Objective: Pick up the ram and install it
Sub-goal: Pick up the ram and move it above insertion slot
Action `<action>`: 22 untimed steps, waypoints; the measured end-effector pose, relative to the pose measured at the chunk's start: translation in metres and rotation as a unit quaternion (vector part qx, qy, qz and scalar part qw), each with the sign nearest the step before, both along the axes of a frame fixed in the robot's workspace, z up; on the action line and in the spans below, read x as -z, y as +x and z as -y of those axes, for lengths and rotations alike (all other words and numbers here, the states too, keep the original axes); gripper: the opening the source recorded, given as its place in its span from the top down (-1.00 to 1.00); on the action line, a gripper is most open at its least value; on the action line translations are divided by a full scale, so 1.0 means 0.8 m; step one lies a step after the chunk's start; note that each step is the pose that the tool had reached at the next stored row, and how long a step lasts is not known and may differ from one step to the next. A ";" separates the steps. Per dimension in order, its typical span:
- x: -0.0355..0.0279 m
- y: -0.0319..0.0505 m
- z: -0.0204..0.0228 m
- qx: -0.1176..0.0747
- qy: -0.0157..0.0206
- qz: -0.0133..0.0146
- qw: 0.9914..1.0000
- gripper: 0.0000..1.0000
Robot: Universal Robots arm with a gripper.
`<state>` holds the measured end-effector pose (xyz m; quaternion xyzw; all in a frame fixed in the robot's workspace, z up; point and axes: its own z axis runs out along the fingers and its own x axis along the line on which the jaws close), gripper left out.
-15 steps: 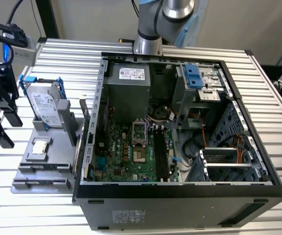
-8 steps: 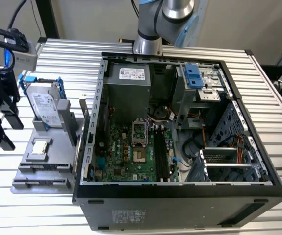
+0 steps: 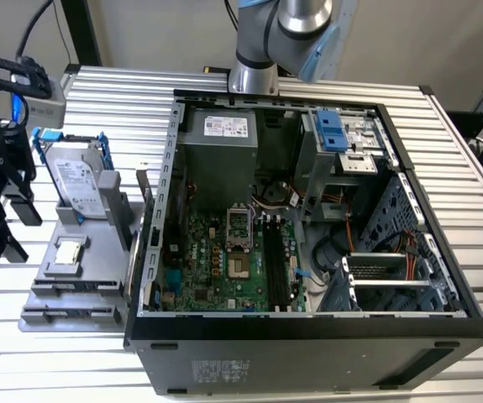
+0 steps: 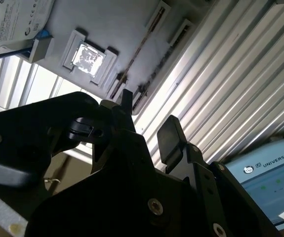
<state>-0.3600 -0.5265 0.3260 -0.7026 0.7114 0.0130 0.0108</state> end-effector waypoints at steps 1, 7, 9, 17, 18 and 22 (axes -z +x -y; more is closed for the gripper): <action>0.0010 0.000 0.0000 0.000 0.000 0.000 1.000 -1.00; 0.0080 0.000 0.0000 0.000 0.000 0.000 1.000 -1.00; 0.0104 0.000 0.0000 0.000 0.000 0.000 1.000 -1.00; 0.0208 -0.001 0.0000 0.000 0.000 0.000 1.000 -1.00; 0.0221 -0.001 0.0000 0.000 0.000 0.000 1.000 -1.00; 0.0273 -0.002 0.0000 0.000 0.000 0.000 1.000 -1.00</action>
